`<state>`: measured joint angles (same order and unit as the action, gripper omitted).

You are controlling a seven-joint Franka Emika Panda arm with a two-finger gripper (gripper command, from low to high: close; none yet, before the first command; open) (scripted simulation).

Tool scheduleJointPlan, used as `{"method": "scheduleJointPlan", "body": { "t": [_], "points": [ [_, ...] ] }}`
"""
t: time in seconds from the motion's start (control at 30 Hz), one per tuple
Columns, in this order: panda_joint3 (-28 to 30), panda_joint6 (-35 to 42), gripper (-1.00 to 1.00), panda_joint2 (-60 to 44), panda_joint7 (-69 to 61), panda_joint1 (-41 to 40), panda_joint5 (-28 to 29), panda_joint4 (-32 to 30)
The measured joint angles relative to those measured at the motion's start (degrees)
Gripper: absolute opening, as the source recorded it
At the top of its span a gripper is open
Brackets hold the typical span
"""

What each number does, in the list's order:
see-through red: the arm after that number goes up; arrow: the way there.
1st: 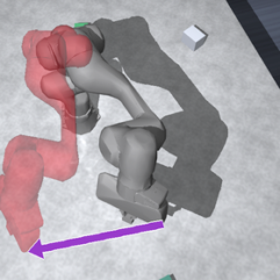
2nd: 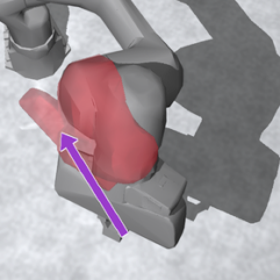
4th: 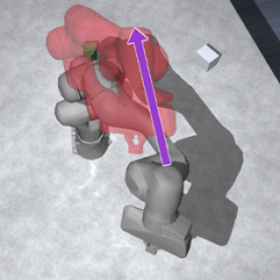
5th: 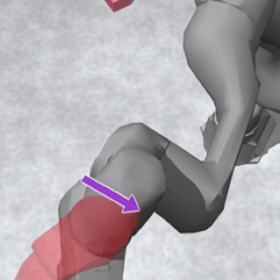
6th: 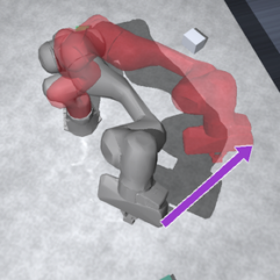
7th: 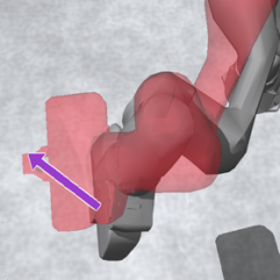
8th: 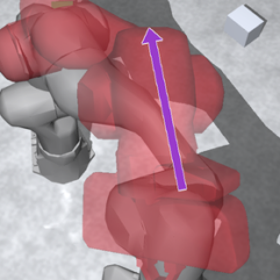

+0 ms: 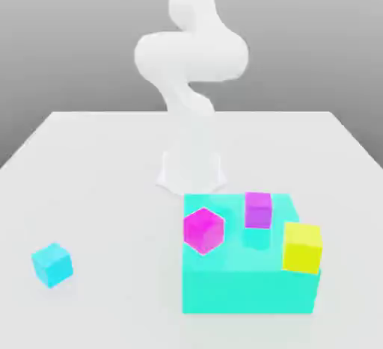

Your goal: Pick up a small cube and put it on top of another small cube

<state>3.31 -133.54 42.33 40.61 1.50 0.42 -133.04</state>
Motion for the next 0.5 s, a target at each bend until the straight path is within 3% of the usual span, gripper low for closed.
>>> {"method": "scheduleJointPlan", "body": {
  "t": [0.5],
  "points": [
    [20.1, -10.6, 0.00, -20.6, -35.1, 6.5, -2.3, -7.6]
  ]
}}
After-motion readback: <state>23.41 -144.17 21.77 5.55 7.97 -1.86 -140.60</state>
